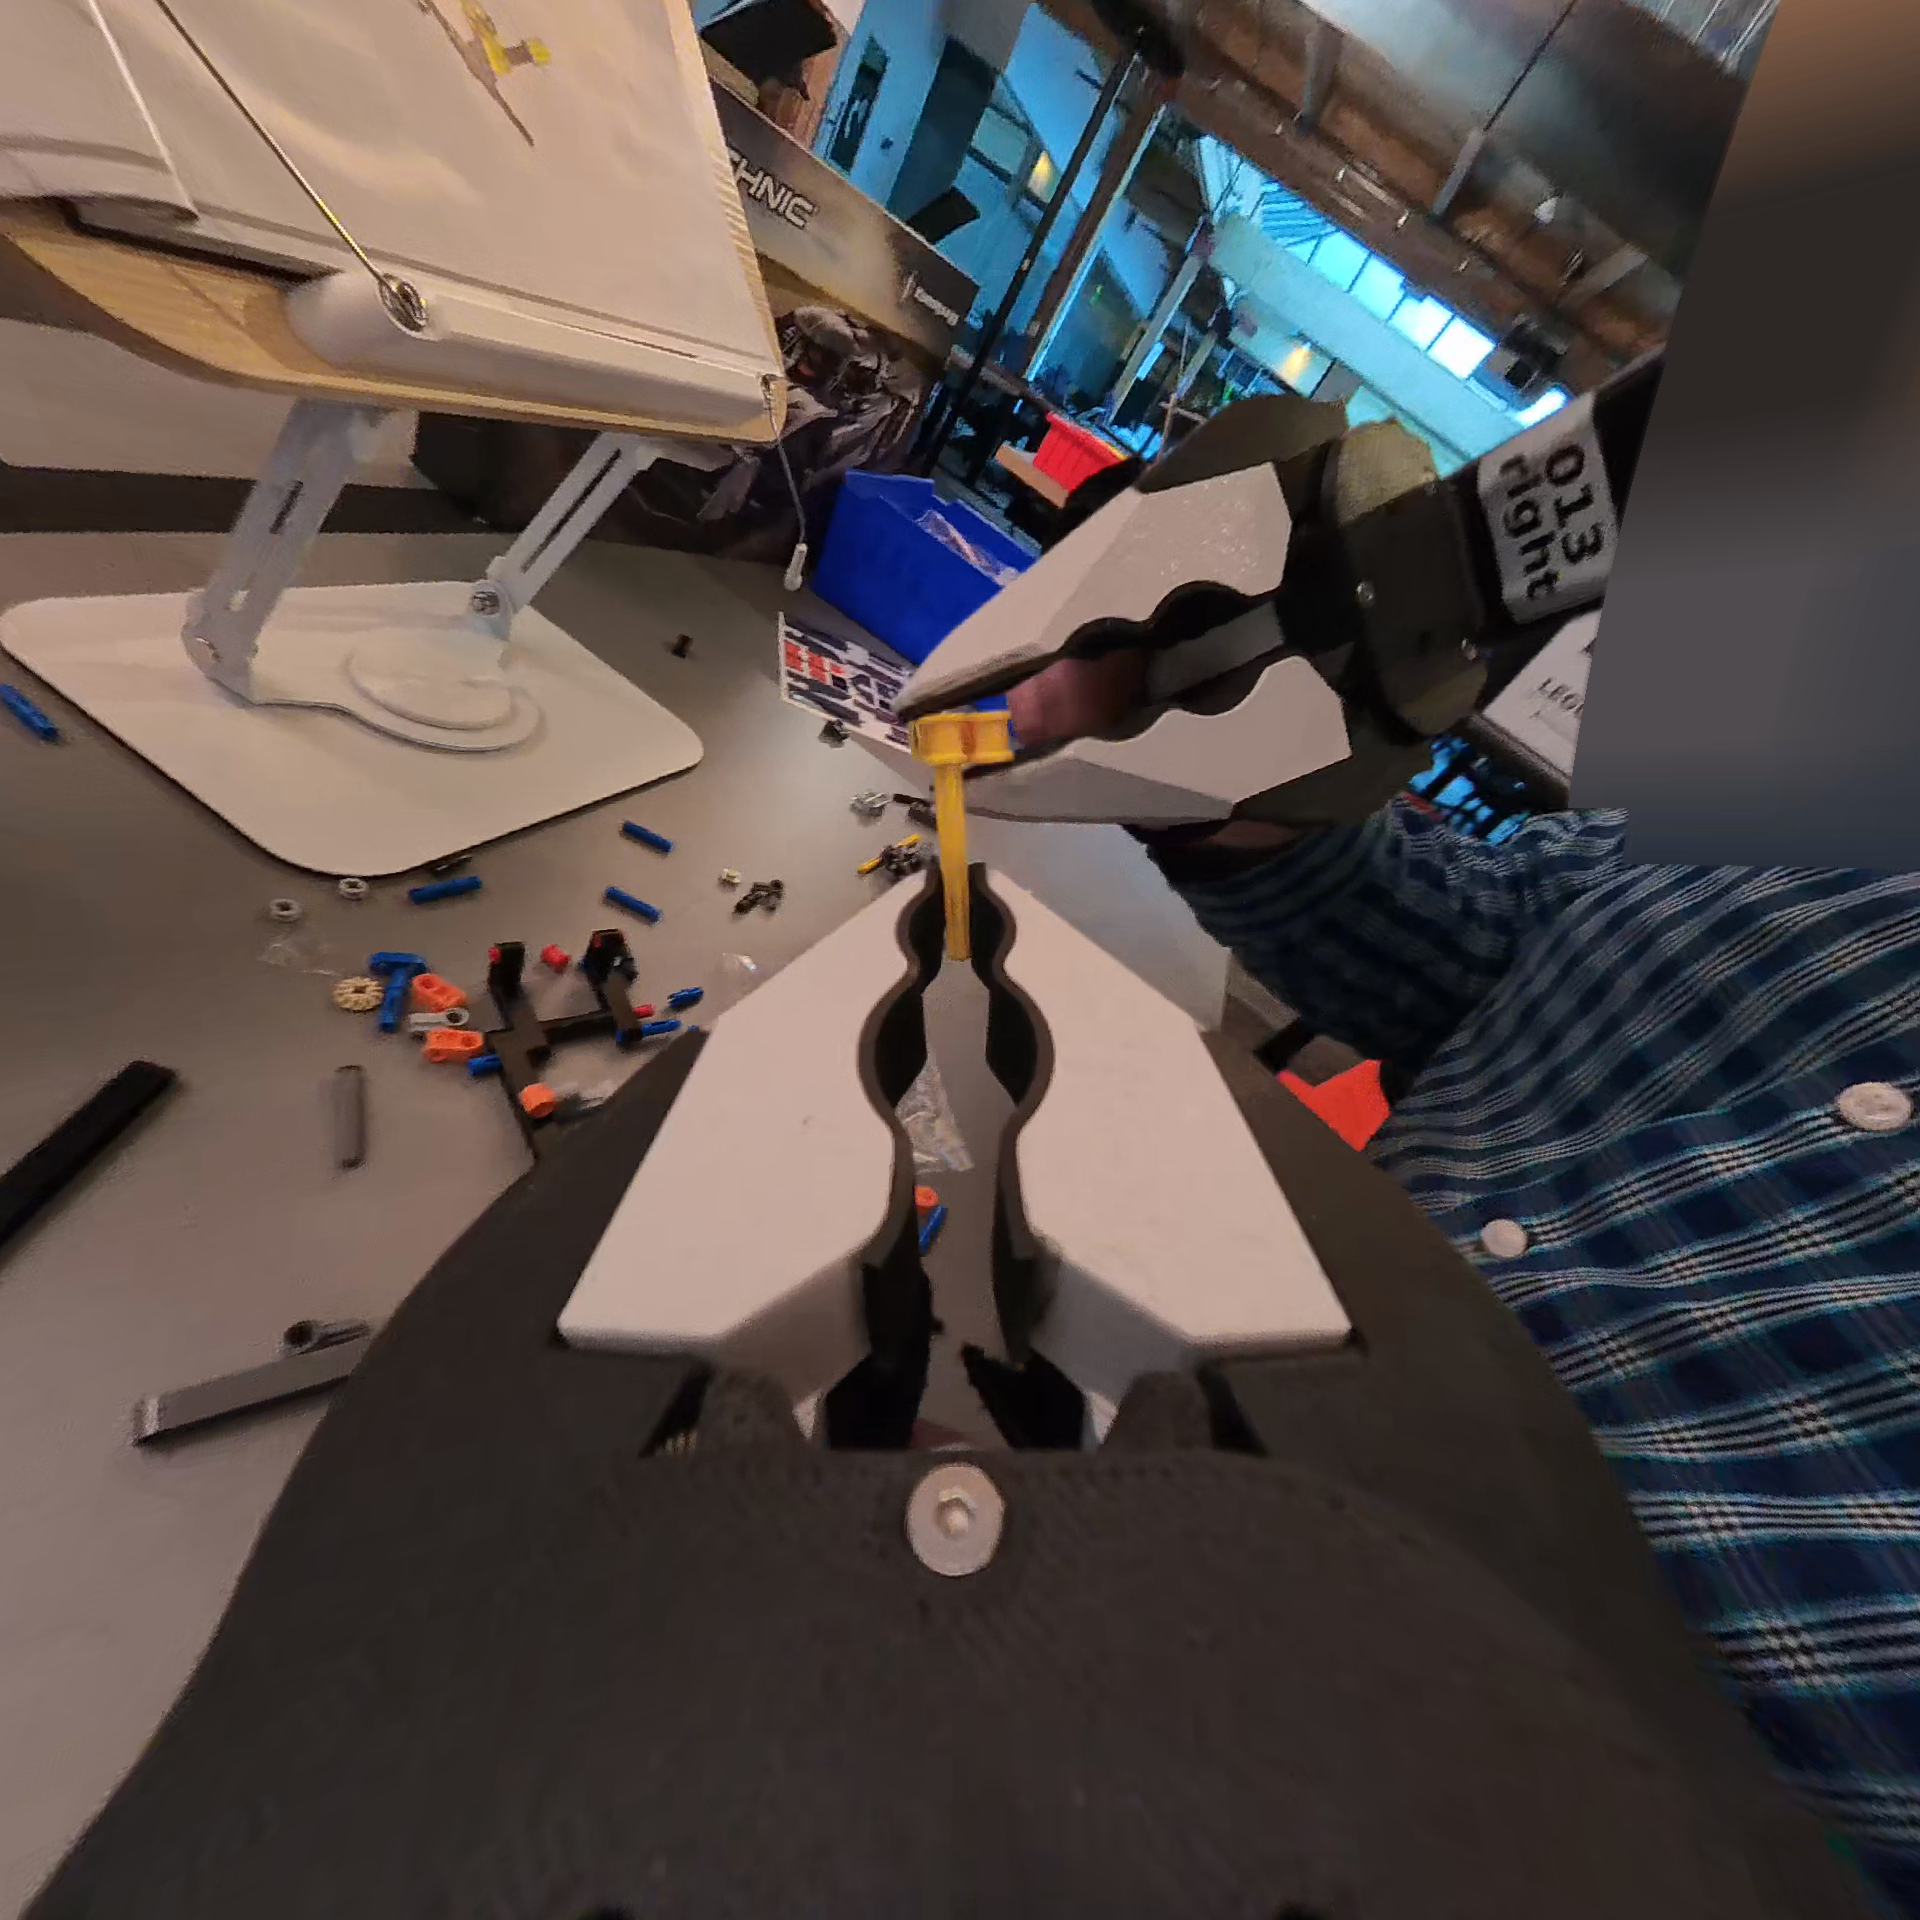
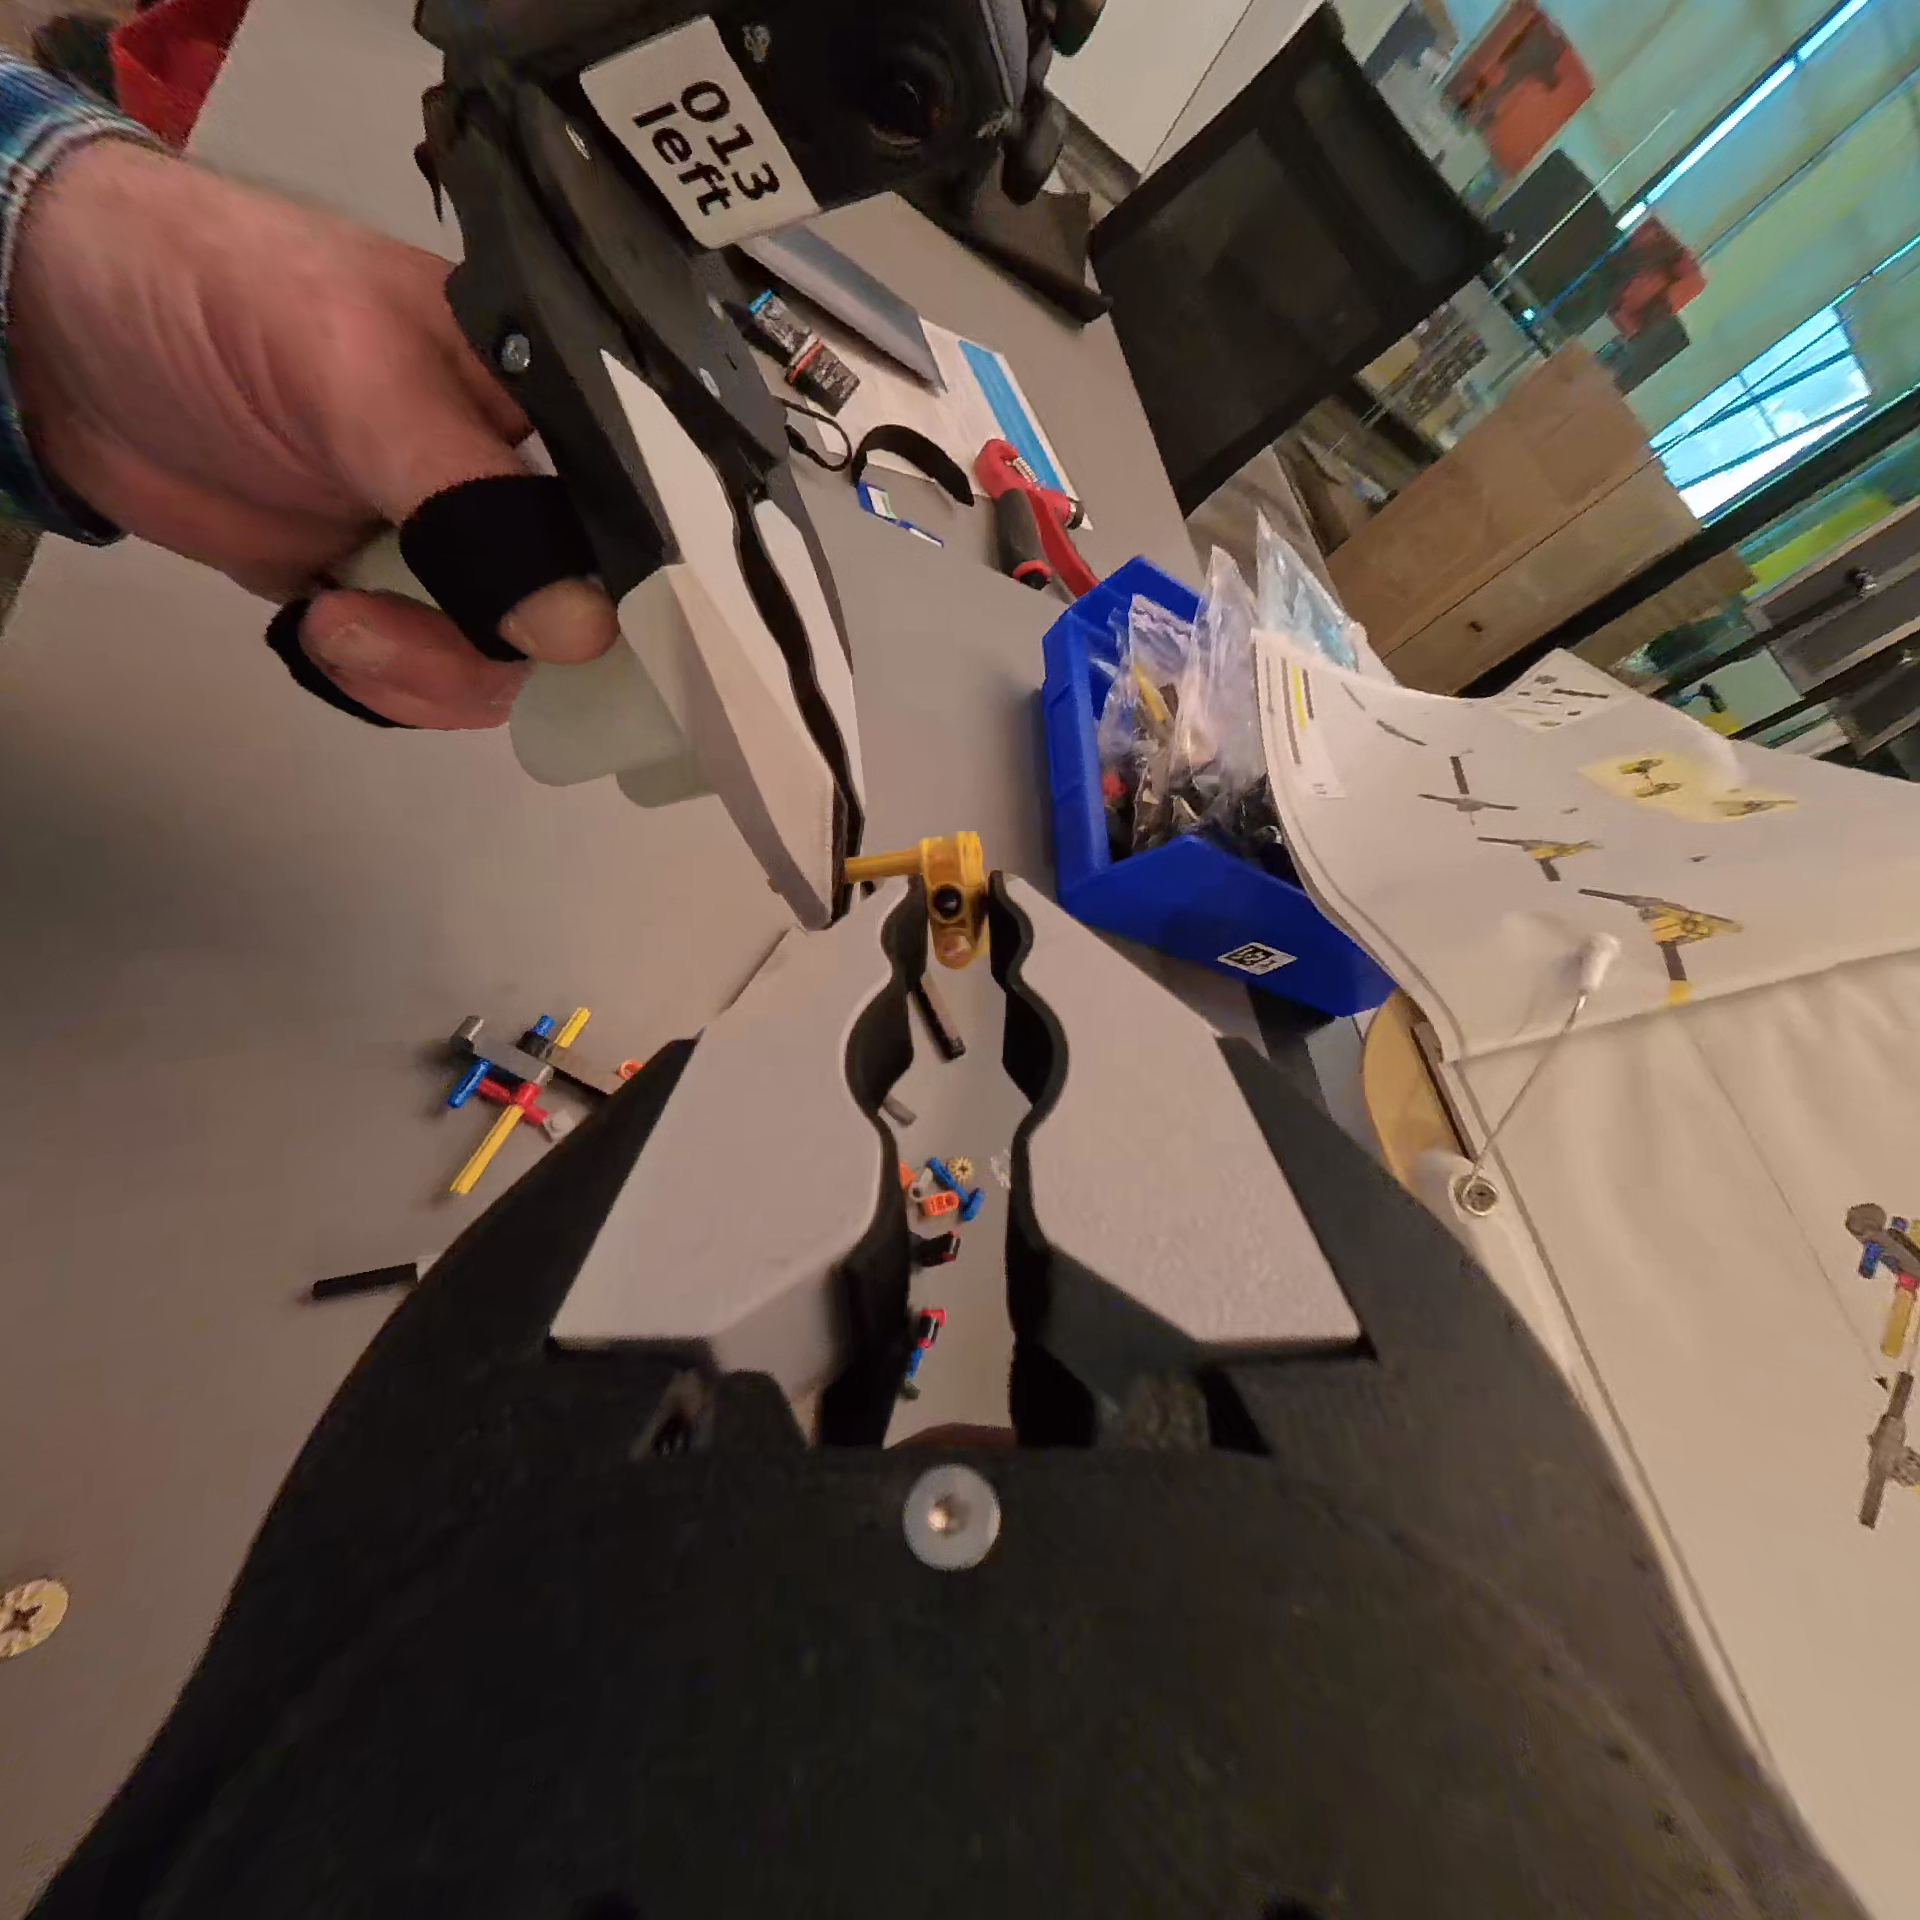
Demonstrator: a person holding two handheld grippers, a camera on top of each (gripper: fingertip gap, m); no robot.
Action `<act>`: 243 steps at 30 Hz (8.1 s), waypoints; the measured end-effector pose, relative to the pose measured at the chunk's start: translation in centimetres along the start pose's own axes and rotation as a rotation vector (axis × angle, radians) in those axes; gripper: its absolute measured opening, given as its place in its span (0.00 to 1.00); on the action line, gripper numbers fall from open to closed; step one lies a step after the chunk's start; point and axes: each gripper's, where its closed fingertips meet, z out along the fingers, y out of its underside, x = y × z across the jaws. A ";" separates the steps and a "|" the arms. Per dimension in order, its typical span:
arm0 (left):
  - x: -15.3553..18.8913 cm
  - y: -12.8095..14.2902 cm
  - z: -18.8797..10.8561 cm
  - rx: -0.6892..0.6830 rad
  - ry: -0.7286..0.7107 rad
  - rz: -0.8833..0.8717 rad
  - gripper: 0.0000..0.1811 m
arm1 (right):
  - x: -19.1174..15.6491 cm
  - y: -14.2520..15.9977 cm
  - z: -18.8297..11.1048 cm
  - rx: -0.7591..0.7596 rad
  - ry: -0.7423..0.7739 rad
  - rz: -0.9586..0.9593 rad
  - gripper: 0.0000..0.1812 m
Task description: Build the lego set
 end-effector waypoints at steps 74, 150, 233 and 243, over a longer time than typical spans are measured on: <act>5.4 -2.4 -0.9 -0.047 0.088 0.526 0.22 | -3.2 -6.0 -4.1 0.466 -0.503 0.598 0.03; 2.8 -4.7 -2.2 0.181 0.010 0.405 0.21 | -0.4 -5.5 -0.5 0.490 -0.404 0.813 0.03; 1.1 -4.0 -3.6 -0.017 -0.288 0.921 0.09 | -0.6 -5.1 0.5 0.418 -0.600 1.140 0.03; 0.1 -4.5 -4.2 0.004 -0.222 0.618 0.08 | 2.2 -3.3 1.0 0.517 -0.558 1.396 0.11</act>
